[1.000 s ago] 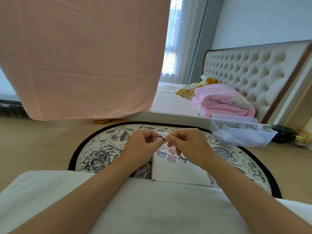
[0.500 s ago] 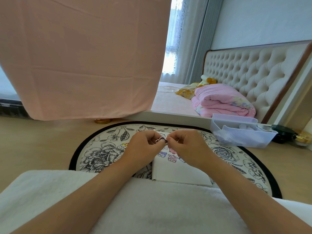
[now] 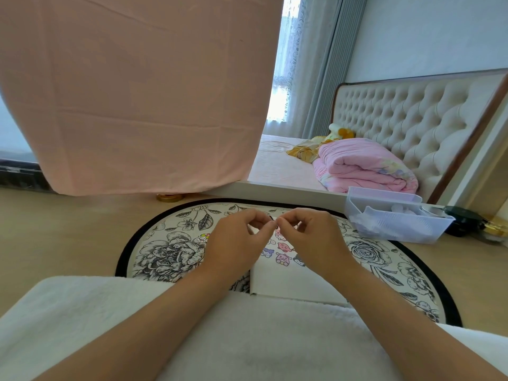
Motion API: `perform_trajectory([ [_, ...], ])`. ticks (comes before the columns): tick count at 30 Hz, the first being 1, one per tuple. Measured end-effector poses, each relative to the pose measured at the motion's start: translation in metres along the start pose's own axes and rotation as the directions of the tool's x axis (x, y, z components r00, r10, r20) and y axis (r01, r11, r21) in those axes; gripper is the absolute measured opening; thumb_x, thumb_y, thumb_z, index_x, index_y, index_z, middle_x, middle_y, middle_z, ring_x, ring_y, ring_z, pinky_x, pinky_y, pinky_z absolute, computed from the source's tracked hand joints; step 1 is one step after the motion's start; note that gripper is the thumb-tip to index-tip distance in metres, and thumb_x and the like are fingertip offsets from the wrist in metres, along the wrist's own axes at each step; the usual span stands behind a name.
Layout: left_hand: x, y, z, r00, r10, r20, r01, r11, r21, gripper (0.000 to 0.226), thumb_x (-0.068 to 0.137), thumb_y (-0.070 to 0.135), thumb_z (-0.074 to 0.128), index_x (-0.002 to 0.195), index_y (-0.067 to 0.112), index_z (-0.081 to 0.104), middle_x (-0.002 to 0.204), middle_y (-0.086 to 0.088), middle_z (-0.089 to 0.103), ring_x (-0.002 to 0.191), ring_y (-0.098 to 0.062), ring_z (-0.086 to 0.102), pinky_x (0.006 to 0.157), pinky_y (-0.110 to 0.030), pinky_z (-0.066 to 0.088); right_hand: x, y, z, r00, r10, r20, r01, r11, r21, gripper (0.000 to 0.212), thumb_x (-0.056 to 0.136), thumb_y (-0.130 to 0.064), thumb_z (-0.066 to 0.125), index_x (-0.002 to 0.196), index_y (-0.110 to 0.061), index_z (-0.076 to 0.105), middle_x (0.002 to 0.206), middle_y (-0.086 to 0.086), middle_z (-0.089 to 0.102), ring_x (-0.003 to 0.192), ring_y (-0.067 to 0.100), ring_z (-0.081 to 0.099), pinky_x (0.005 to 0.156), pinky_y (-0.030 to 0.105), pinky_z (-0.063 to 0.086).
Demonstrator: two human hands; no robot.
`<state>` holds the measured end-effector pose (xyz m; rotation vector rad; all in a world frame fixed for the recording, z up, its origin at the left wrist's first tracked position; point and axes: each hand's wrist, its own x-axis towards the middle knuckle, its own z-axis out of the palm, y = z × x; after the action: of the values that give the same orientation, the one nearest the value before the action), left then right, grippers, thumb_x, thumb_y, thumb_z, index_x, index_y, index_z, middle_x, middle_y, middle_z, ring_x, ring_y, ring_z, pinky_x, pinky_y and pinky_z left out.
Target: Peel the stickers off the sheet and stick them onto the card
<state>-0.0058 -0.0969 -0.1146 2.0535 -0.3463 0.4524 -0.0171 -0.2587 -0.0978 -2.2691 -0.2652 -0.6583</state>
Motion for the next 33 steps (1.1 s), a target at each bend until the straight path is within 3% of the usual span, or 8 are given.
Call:
perform_trajectory([
  [3, 0.001, 0.001, 0.001, 0.997, -0.048, 0.054, 0.055, 0.990, -0.128, 0.015, 0.089, 0.041, 0.069, 0.080, 0.031, 0.076, 0.071, 0.019, 0.071, 0.066, -0.001, 0.065, 0.071, -0.033, 0.058, 0.000, 0.002, 0.001, 0.998, -0.057, -0.020, 0.055, 0.995, -0.083, 0.015, 0.089, -0.026, 0.070, 0.077, -0.033, 0.077, 0.070, -0.020, 0.070, 0.057, 0.006, 0.061, 0.061, 0.023, 0.052],
  [10, 0.002, 0.002, 0.001, 0.991, -0.098, 0.089, 0.119, 0.954, -0.274, 0.013, 0.091, 0.026, 0.071, 0.080, 0.021, 0.076, 0.071, 0.008, 0.074, 0.060, 0.004, 0.062, 0.062, -0.012, 0.050, 0.000, 0.004, 0.002, 0.996, -0.086, 0.004, 0.086, 0.993, -0.078, 0.012, 0.090, -0.031, 0.070, 0.083, -0.031, 0.079, 0.073, -0.020, 0.071, 0.060, 0.007, 0.062, 0.064, 0.026, 0.053],
  [16, 0.004, -0.003, 0.004, 0.994, -0.068, 0.091, 0.086, 0.973, -0.212, 0.016, 0.092, 0.023, 0.066, 0.077, 0.023, 0.069, 0.072, -0.003, 0.070, 0.052, 0.001, 0.048, 0.052, -0.013, 0.042, 0.001, 0.001, 0.003, 0.997, 0.040, 0.060, -0.045, 0.995, 0.088, 0.016, 0.090, -0.023, 0.070, 0.076, -0.027, 0.077, 0.070, -0.017, 0.070, 0.051, 0.003, 0.057, 0.055, 0.019, 0.046],
  [19, 0.004, -0.004, 0.003, 0.993, -0.049, 0.104, 0.071, 0.975, -0.212, 0.016, 0.093, 0.020, 0.065, 0.077, 0.021, 0.066, 0.062, 0.006, 0.058, 0.051, 0.001, 0.044, 0.050, -0.011, 0.037, 0.001, -0.004, 0.002, 0.983, 0.139, 0.119, -0.163, 0.963, 0.217, 0.016, 0.091, -0.016, 0.067, 0.078, -0.015, 0.075, 0.065, -0.010, 0.067, 0.047, 0.006, 0.055, 0.046, 0.017, 0.042],
  [22, 0.004, -0.005, 0.003, 0.994, -0.014, 0.110, 0.037, 0.977, -0.210, 0.016, 0.093, 0.019, 0.063, 0.077, 0.022, 0.063, 0.068, 0.005, 0.060, 0.059, -0.001, 0.047, 0.055, -0.011, 0.039, 0.001, -0.006, -0.001, 0.961, 0.196, 0.196, -0.248, 0.924, 0.291, 0.016, 0.092, -0.017, 0.065, 0.081, -0.012, 0.074, 0.065, -0.007, 0.066, 0.051, 0.010, 0.058, 0.046, 0.019, 0.042],
  [24, 0.003, -0.004, 0.003, 0.994, 0.002, 0.107, 0.019, 0.981, -0.194, 0.015, 0.094, 0.021, 0.062, 0.079, 0.025, 0.062, 0.078, 0.006, 0.064, 0.068, -0.003, 0.053, 0.060, -0.011, 0.042, 0.002, -0.007, -0.004, 0.955, 0.183, 0.234, -0.255, 0.909, 0.329, 0.011, 0.092, -0.019, 0.068, 0.085, -0.015, 0.075, 0.063, -0.008, 0.066, 0.054, 0.010, 0.060, 0.049, 0.022, 0.044],
  [28, 0.003, -0.001, 0.003, 0.994, 0.016, 0.111, 0.002, 0.988, -0.157, 0.014, 0.096, 0.025, 0.060, 0.082, 0.029, 0.061, 0.091, 0.012, 0.064, 0.087, 0.000, 0.058, 0.066, -0.011, 0.044, 0.005, -0.005, -0.013, 0.961, 0.156, 0.228, -0.235, 0.894, 0.380, 0.008, 0.089, -0.020, 0.076, 0.091, -0.013, 0.078, 0.056, -0.013, 0.065, 0.046, 0.005, 0.055, 0.045, 0.013, 0.040],
  [33, 0.002, 0.005, 0.004, 0.996, 0.008, 0.092, 0.008, 0.985, -0.172, 0.012, 0.095, 0.025, 0.062, 0.083, 0.026, 0.066, 0.086, 0.014, 0.067, 0.083, 0.001, 0.060, 0.070, -0.026, 0.048, 0.008, 0.000, -0.019, 0.965, 0.135, 0.224, -0.203, 0.927, 0.315, 0.009, 0.091, -0.024, 0.074, 0.085, -0.018, 0.079, 0.060, -0.012, 0.067, 0.048, 0.005, 0.057, 0.049, 0.016, 0.044],
])
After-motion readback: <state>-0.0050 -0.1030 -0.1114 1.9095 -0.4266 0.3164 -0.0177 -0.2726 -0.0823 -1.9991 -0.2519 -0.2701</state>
